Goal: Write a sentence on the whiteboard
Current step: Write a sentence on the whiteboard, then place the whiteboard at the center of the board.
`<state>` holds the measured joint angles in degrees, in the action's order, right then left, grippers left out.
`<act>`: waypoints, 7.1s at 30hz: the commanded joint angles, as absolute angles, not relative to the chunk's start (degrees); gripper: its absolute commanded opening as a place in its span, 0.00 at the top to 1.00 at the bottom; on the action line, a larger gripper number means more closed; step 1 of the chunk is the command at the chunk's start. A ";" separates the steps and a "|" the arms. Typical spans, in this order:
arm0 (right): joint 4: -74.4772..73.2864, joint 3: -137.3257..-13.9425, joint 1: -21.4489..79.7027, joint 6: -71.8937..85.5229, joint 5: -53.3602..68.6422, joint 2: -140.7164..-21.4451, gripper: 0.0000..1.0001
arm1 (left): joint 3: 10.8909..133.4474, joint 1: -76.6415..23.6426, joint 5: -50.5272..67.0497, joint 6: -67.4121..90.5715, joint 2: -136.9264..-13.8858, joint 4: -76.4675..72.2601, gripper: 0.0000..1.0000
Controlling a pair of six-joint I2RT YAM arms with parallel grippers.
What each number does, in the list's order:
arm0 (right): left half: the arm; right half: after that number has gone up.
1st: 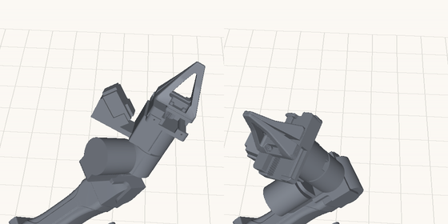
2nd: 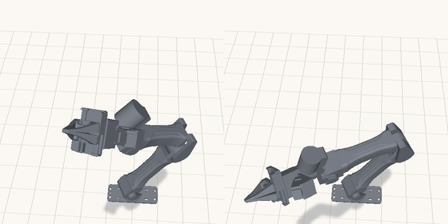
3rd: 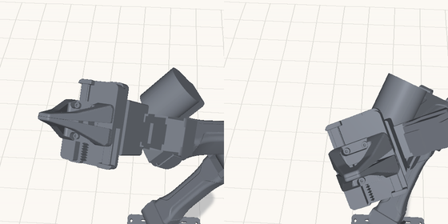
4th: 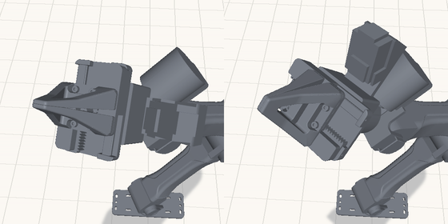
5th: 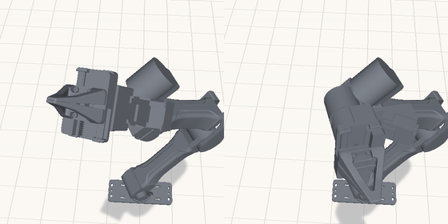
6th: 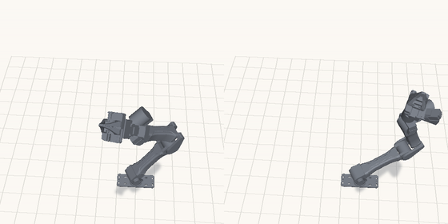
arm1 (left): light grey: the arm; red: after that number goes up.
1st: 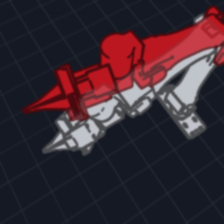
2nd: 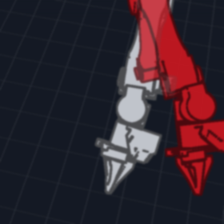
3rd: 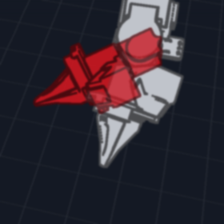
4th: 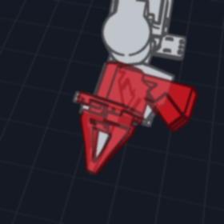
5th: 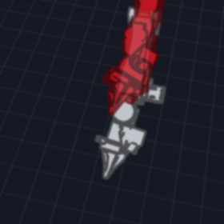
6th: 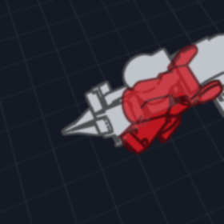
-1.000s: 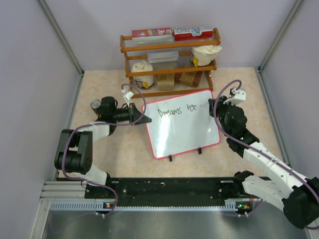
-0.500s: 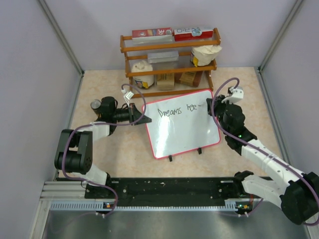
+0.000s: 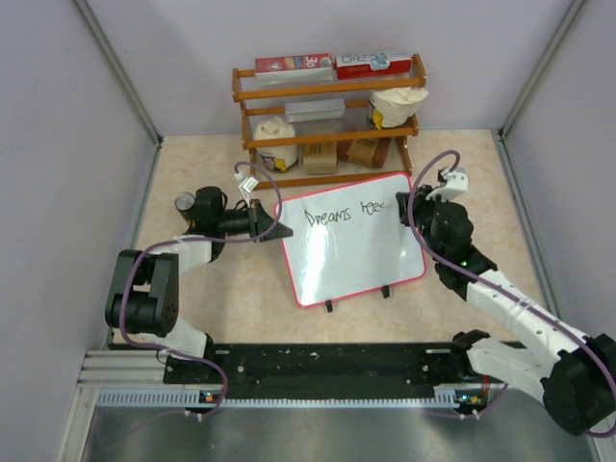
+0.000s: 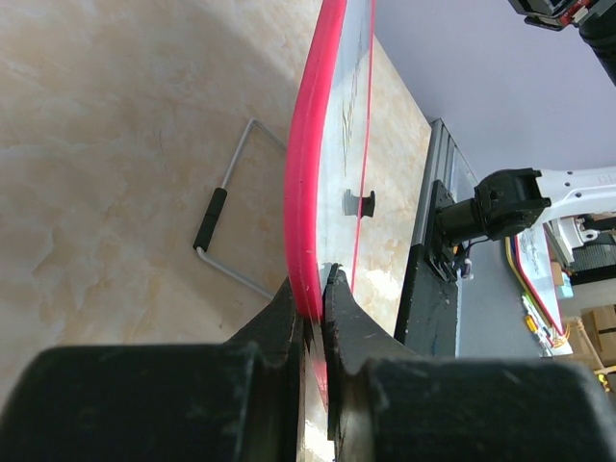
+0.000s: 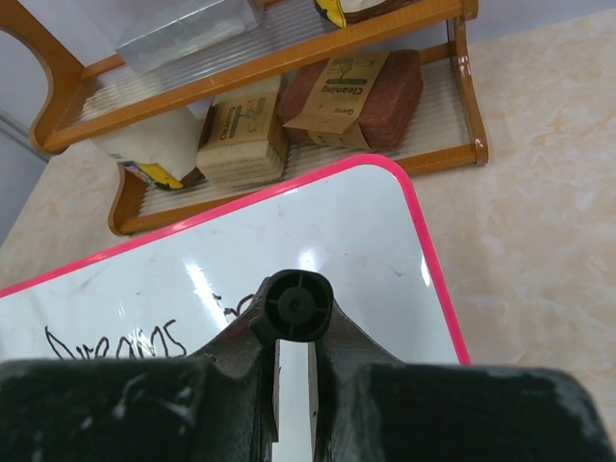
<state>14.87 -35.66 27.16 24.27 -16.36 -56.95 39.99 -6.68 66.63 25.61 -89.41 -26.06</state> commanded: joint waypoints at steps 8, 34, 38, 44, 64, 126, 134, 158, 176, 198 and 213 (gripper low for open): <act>12.30 -34.80 26.63 24.35 -17.31 -54.76 1.00 | 39.11 -8.44 62.93 13.36 -91.14 -25.66 1.00; 14.33 -37.35 26.54 24.61 -19.51 -53.00 1.00 | 39.11 -8.44 62.75 13.18 -91.14 -25.40 1.00; 14.67 -38.85 26.54 24.44 -19.42 -53.08 1.00 | 39.11 -8.44 62.75 13.18 -91.14 -25.40 1.00; 15.38 -40.69 26.37 24.00 -20.13 -54.84 1.00 | 39.11 -8.44 62.67 13.10 -91.06 -25.31 1.00; 15.30 -40.26 25.40 24.87 -18.46 -58.54 1.00 | 39.20 -8.44 62.75 12.92 -91.05 -25.05 1.00; 8.53 -34.89 25.49 22.94 -11.26 -40.69 1.00 | 38.85 -8.53 61.44 12.83 -90.79 -24.96 1.00; 9.84 -35.06 29.35 22.94 -8.78 -44.82 1.00 | 38.76 -8.53 61.43 12.83 -90.70 -25.05 1.00; 12.31 -32.96 39.55 21.18 -12.83 -46.58 1.00 | 38.76 -8.53 61.00 12.83 -90.44 -25.05 1.00; 10.37 -33.58 39.55 21.35 -13.63 -47.29 1.00 | 38.67 -8.53 60.29 12.74 -90.00 -24.87 1.00; 0.18 -14.07 39.46 44.73 -0.18 -28.75 1.00 | 38.76 -8.53 59.94 12.74 -90.00 -24.61 1.00; -10.28 -8.16 39.38 52.92 2.03 -19.60 1.00 | 38.67 -8.53 59.85 12.66 -89.83 -24.61 1.00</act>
<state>-9.21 -5.61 38.96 52.90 3.03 -20.29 40.25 -6.92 66.37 25.15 -89.38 -25.52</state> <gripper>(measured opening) 0.080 0.078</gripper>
